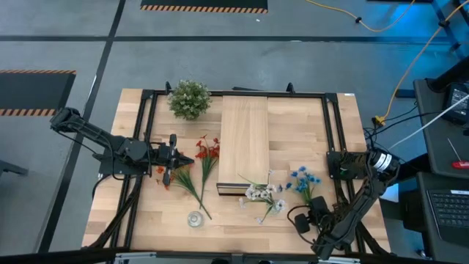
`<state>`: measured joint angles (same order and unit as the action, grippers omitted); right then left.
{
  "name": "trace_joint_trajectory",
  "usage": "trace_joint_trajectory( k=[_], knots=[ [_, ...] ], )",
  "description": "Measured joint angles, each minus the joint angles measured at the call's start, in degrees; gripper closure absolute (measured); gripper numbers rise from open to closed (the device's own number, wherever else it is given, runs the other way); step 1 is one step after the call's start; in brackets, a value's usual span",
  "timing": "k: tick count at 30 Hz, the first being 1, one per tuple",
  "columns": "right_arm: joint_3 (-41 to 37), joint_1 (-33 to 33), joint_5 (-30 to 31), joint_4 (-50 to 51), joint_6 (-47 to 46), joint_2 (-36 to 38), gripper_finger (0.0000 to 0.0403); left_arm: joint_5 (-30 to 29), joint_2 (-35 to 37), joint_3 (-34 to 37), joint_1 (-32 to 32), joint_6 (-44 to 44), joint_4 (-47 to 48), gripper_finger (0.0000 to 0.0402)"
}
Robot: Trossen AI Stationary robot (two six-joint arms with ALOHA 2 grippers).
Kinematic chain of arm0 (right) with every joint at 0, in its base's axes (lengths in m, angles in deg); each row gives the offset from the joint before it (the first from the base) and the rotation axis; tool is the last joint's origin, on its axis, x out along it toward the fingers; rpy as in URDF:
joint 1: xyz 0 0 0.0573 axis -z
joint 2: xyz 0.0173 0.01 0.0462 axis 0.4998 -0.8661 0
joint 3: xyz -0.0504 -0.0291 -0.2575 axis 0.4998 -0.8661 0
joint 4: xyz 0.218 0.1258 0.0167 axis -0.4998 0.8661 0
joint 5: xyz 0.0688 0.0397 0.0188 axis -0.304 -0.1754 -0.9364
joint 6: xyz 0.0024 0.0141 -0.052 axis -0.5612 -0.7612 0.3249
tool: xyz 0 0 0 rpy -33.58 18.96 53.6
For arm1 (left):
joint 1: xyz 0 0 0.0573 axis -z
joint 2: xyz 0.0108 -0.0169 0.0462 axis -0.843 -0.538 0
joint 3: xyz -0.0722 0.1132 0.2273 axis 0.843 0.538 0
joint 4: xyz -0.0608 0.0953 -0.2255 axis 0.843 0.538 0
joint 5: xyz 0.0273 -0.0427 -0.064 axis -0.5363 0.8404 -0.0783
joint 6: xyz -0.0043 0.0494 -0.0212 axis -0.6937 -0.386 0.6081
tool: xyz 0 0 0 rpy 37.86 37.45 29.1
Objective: Pick and place flowers into a vace then onto a shelf
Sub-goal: Put the blue flowers into the right transparent flower vase
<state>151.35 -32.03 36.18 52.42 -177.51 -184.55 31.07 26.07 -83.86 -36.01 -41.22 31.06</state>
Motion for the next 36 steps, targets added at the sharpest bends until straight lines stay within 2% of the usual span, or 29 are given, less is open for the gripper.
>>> trace_joint_trajectory(
  k=[4, 10, 13, 22, 25, 30, 36],
  knots=[
    [0.02, -0.04, 4.11, 1.65, 0.05, 1.78, 0.0397, -0.01, -0.01, 0.0, -0.01, 0.0, 0.0, 0.0398],
    [0.22, -0.02, 4.73, 7.92, 0.04, 4.68, 0.0397, 0.0, 0.0, 0.0, 0.01, 0.0, 0.11, 0.0398],
    [0.95, -0.05, 8.53, 10.85, 0.19, 6.0, 0.0397, 0.0, -0.02, 0.0, -0.01, 0.0, 0.38, 0.0398],
    [2.21, -0.02, 28.05, 22.37, -0.34, 12.44, 0.0397, -0.02, 0.0, 0.01, -0.01, -0.52, 0.37, 0.0398],
    [2.19, -0.02, 32.62, 27.29, -1.04, 15.24, 0.0397, -0.02, 0.0, 0.0, -0.01, -0.51, 0.37, 0.0398],
    [-0.4, 0.38, 43.03, 27.08, 2.66, 20.65, 0.0397, -0.17, -0.01, 0.0, -0.08, -0.59, 0.34, 0.0398],
    [-5.26, 0.68, 51.26, 26.49, 4.35, 25.75, 0.0397, -0.55, 0.0, 0.0, -0.99, -0.61, 0.31, 0.0398]
  ],
)
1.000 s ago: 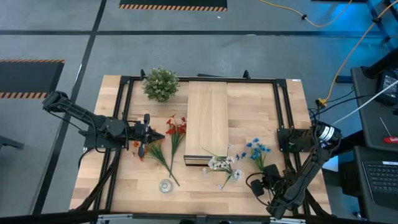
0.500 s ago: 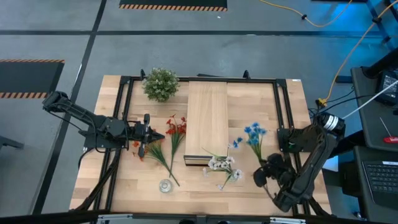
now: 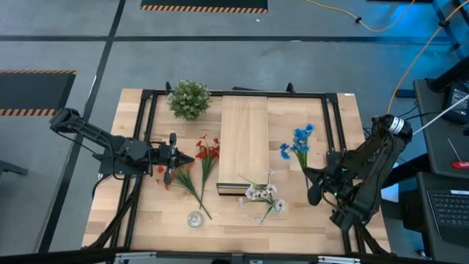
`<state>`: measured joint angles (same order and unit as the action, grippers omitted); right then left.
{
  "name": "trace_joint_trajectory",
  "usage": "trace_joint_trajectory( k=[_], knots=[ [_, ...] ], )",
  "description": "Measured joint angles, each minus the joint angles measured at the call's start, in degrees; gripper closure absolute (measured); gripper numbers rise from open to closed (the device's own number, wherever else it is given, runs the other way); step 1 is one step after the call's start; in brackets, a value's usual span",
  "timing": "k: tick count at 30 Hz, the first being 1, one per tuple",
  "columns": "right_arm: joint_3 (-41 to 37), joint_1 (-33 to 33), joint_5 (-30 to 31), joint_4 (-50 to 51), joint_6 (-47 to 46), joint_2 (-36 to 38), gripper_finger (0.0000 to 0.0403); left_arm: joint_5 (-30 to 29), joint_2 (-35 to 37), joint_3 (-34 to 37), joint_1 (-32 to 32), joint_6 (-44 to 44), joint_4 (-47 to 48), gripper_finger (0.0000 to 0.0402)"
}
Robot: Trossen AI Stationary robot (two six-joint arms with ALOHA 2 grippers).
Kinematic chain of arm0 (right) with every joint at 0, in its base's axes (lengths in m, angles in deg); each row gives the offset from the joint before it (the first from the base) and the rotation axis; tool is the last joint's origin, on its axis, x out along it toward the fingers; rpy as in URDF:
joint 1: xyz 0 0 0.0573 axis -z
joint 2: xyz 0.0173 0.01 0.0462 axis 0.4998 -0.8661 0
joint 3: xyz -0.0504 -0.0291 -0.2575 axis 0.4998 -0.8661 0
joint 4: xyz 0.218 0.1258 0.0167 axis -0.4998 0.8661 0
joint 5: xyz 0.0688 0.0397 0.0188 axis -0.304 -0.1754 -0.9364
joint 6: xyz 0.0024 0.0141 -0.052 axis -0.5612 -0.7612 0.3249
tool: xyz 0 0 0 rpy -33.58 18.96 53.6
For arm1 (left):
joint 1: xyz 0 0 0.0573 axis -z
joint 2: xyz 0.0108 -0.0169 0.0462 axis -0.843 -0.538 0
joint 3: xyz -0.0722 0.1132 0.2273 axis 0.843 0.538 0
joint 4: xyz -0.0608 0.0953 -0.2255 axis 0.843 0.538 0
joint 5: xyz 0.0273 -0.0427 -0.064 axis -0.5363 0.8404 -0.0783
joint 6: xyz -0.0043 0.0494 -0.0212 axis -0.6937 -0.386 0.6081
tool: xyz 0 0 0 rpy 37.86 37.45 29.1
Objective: Pick and place flowers into a vace then onto a shelf
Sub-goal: Put the blue flowers into the right transparent flower vase
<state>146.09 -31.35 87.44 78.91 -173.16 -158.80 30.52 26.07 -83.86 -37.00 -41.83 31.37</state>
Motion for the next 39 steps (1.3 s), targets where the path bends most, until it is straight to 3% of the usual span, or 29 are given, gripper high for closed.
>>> trace_joint_trajectory(
  k=[4, 14, 23, 34, 39],
  knots=[
    [-2.92, -0.02, 8.02, -2.21, 1.59, 0.86, 0.0397, 0.0, 0.0, 0.0, -0.84, 0.11, 0.02, 0.0398],
    [-3.23, 0.22, 12.24, -10.15, 10.24, 0.78, 0.0397, -0.04, 0.0, 0.01, -1.45, 0.79, 0.02, 0.0398],
    [4.96, 3.55, 7.96, -24.96, 44.64, 0.78, 0.0397, -0.09, 0.0, 0.0, -1.45, 0.76, 0.02, 0.0398],
    [6.47, 2.64, 6.2, -32.08, 63.64, 2.6, 0.0397, -0.02, 0.0, 0.0, -1.45, 0.68, 0.04, 0.0398],
    [6.48, 1.31, 3.19, -39.74, 78.42, 7.06, 0.0397, 0.0, -0.01, 0.0, -1.45, 0.63, 0.04, 0.0398]
  ],
)
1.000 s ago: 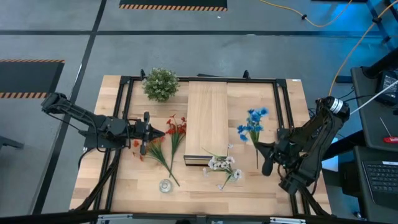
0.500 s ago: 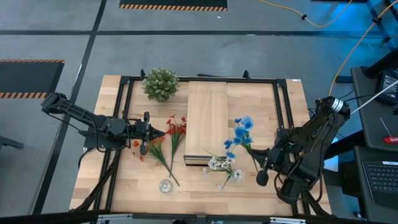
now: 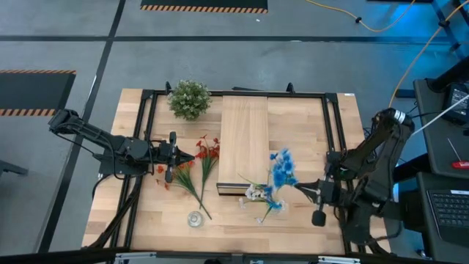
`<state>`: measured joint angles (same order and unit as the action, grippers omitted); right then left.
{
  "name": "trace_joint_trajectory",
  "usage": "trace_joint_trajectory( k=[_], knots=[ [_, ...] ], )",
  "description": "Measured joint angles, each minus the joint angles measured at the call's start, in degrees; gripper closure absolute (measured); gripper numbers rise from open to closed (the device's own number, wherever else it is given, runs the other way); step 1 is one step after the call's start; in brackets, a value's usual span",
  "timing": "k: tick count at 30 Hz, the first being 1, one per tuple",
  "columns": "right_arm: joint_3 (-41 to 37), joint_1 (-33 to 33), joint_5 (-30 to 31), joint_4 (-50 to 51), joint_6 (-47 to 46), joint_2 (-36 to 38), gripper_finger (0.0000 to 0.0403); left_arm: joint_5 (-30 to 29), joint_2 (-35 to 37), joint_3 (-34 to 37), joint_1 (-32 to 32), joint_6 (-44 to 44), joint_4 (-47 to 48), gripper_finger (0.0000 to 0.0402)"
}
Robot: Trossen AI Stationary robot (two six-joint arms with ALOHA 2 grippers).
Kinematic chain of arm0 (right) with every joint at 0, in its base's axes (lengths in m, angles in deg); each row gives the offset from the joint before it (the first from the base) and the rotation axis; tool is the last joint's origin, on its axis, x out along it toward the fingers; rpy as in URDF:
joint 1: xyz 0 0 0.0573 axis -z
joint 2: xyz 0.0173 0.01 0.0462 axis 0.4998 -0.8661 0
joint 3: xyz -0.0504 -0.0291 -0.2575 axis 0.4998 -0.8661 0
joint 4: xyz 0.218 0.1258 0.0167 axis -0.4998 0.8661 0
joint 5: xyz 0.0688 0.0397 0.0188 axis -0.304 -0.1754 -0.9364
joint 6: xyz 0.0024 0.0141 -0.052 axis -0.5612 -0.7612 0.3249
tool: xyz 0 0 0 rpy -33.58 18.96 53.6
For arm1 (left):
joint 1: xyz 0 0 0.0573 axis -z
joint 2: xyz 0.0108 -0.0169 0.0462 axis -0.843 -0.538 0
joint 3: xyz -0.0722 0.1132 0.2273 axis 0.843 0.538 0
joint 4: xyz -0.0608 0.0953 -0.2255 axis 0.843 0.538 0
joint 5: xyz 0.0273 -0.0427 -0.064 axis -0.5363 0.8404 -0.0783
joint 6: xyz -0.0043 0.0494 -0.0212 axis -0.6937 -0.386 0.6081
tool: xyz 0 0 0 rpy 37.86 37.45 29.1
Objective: Pick and place flowers into a vace then onto a shelf
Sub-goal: Put the blue flowers into the right transparent flower vase
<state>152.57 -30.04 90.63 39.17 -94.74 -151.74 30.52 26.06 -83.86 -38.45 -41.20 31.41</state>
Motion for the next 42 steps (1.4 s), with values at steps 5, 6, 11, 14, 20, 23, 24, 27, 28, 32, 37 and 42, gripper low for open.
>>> trace_joint_trajectory(
  k=[5, 6, 11, 14, 20, 23, 24, 27, 28, 32, 37, 42],
  knots=[
    [0.0, 0.02, -5.29, -6.38, 12.89, 3.72, 0.0397, 0.01, 0.0, 0.0, 0.0, 0.02, 0.0, 0.0398],
    [0.0, 0.02, -5.49, -6.82, 14.55, 4.05, 0.0397, 0.02, 0.02, 0.0, 0.0, 0.04, 0.0, 0.0398],
    [-0.03, 0.02, -6.5, -7.33, 20.0, 4.28, 0.0397, 0.02, 0.01, 0.01, 0.0, -0.02, 0.0, 0.0398],
    [-1.51, 0.23, -7.77, -11.81, 24.5, 4.59, 0.0397, 0.03, 0.01, 0.0, 0.0, -0.02, 0.0, 0.0398],
    [-11.3, 1.7, -17.58, -32.44, 37.06, 9.91, 0.0397, 0.08, 0.02, 0.0, 0.02, 0.08, 0.0, 0.0398],
    [-17.37, 1.81, -17.86, -41.91, 44.19, 13.15, 0.0397, 0.21, 0.01, 0.0, 0.02, 1.07, 0.0, 0.0398],
    [-19.18, 1.79, -17.91, -45.17, 46.55, 14.27, 0.0397, 0.2, 0.02, 0.0, 0.02, 1.52, 0.0, 0.0398],
    [-24.71, 1.79, -19.37, -55.81, 53.91, 17.2, 0.0397, 0.19, 0.02, 0.0, 0.02, 2.41, 0.0, 0.0398],
    [-26.51, 1.79, -20.31, -59.09, 56.4, 17.88, 0.0397, 0.19, 0.02, 0.01, 0.02, 2.45, 0.01, 0.0398],
    [-32.65, 1.79, -20.56, -71.41, 65.17, 19.68, 0.0397, 0.16, 0.02, 0.0, 0.02, 2.49, 0.0, 0.0398],
    [-39.68, 1.97, -20.52, -88.29, 71.58, 20.23, 0.0397, 0.15, 0.0, 0.0, 0.02, 2.51, 0.02, 0.0398],
    [-45.12, 1.99, -22.86, -100.64, 72.89, 19.1, 0.0397, -0.02, 0.0, 0.0, 0.02, 2.07, 0.04, 0.0398]
  ],
)
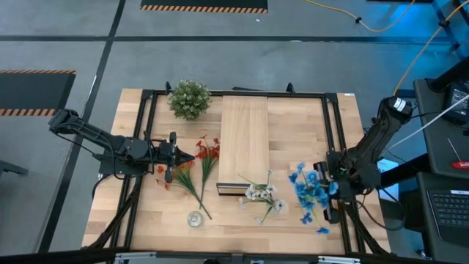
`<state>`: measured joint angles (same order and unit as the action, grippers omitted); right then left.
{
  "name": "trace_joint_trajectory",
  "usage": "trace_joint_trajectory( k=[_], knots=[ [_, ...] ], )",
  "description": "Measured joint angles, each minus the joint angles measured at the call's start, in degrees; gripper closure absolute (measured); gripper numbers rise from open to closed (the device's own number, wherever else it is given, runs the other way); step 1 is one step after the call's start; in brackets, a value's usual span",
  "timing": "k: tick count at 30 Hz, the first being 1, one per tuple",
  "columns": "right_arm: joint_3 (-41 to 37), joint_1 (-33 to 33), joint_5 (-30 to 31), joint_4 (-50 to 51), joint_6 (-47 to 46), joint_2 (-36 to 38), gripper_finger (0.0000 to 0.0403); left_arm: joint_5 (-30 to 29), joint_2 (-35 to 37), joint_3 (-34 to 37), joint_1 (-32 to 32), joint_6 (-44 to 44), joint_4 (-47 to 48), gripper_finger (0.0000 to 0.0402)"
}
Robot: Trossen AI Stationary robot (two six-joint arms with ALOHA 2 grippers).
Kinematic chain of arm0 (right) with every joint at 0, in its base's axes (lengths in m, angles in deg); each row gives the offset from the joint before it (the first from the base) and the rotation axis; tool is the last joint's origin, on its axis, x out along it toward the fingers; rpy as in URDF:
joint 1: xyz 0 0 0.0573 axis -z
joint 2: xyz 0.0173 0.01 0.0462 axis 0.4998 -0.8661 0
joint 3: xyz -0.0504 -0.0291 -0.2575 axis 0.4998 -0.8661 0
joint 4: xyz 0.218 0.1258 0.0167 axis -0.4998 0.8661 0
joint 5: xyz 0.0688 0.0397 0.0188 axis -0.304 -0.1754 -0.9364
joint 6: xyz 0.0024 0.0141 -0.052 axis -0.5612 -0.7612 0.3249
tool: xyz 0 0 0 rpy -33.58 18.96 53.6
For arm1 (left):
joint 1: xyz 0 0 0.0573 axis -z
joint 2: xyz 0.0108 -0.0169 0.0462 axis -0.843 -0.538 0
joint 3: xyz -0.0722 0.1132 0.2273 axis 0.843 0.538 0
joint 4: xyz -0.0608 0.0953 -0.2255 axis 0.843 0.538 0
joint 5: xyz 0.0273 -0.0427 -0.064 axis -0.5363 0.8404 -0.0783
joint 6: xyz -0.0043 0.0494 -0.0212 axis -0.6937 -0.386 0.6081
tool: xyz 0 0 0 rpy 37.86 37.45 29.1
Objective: Pick and place flowers into a vace then onto a shelf
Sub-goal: Put the blue flowers into the right transparent flower vase
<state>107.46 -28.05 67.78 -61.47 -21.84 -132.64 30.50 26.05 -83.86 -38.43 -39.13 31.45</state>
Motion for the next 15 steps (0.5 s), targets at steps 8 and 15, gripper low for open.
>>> trace_joint_trajectory(
  k=[8, 15],
  knots=[
    [-1.4, 4.22, -8.23, -10.08, 0.98, -6.8, 0.0397, -0.18, 0.01, 0.01, -0.01, -0.58, 0.01, 0.0398],
    [-1.4, 8.43, -12.71, -19.25, 2.7, -13.42, 0.0397, -1.1, 0.02, 0.01, 0.0, -0.58, 0.0, 0.0398]
  ],
)
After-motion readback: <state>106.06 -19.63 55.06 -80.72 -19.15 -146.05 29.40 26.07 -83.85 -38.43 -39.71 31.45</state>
